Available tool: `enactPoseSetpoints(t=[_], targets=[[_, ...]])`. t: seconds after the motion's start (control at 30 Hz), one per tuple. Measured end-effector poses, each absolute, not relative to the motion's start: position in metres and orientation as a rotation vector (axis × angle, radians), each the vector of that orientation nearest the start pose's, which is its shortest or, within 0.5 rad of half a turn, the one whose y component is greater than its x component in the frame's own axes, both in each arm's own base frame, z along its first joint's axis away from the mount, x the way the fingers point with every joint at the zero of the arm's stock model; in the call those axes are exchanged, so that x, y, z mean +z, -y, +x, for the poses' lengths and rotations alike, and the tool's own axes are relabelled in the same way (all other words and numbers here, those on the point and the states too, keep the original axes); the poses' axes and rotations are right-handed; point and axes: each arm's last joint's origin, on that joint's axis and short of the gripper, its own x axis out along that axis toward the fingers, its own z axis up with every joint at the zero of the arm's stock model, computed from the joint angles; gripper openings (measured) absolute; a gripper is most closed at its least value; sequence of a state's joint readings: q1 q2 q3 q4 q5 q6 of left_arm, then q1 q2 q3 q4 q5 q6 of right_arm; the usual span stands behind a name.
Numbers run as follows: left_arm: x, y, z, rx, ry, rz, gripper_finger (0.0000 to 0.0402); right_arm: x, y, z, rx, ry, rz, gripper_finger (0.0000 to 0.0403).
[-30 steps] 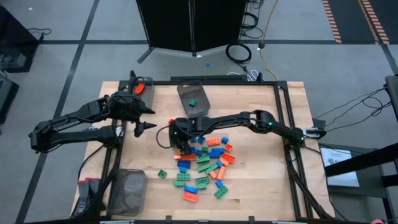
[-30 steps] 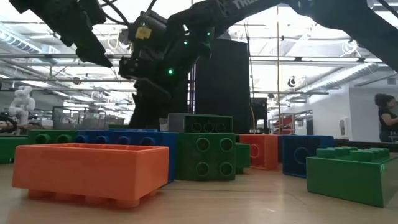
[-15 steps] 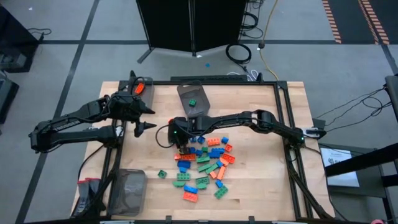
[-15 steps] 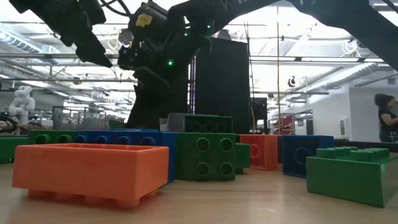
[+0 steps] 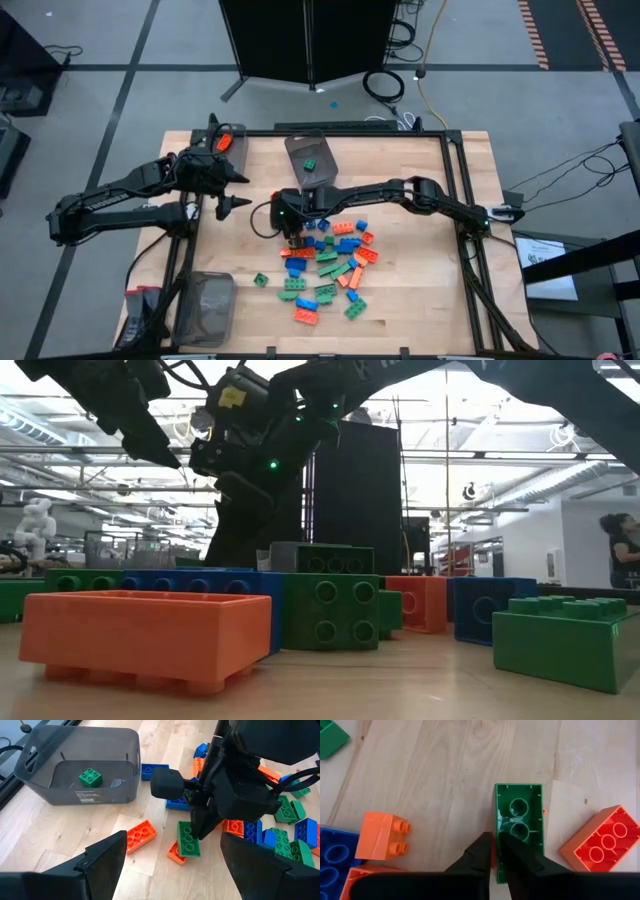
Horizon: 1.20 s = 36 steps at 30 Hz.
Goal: Sort blocks
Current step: Put the green game piece into the top right black transparent bin
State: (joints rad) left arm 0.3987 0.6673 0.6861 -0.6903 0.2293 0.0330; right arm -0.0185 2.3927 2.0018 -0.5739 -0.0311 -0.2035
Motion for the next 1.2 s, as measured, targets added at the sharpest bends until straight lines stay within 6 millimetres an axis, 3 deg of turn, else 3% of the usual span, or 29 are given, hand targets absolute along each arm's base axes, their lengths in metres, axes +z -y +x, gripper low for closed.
enactPoseSetpoints(t=[0.13,0.4,0.53,0.87,1.2], targets=[[0.272,-0.045,0.124,0.152,-0.642,-0.176,0.0322,0.166,0.008,0.518,0.113,-0.960,-0.164,0.0081],[0.272,-0.045,0.124,0.152,-0.642,-0.176,0.0322,0.164,-0.002,0.517,0.159,-0.966,-0.153,0.0202],[0.272,-0.045,0.124,0.152,-0.642,-0.176,0.0322,0.164,-0.009,0.517,0.171,-0.966,-0.156,0.0237],[0.272,-0.045,0.124,0.152,-0.641,-0.176,0.0322,0.168,-0.015,0.516,0.167,-0.965,-0.172,0.0249],[0.271,-0.045,0.124,0.152,-0.644,-0.177,0.0322,0.190,-0.012,0.514,0.130,-0.911,-0.234,0.0249]])
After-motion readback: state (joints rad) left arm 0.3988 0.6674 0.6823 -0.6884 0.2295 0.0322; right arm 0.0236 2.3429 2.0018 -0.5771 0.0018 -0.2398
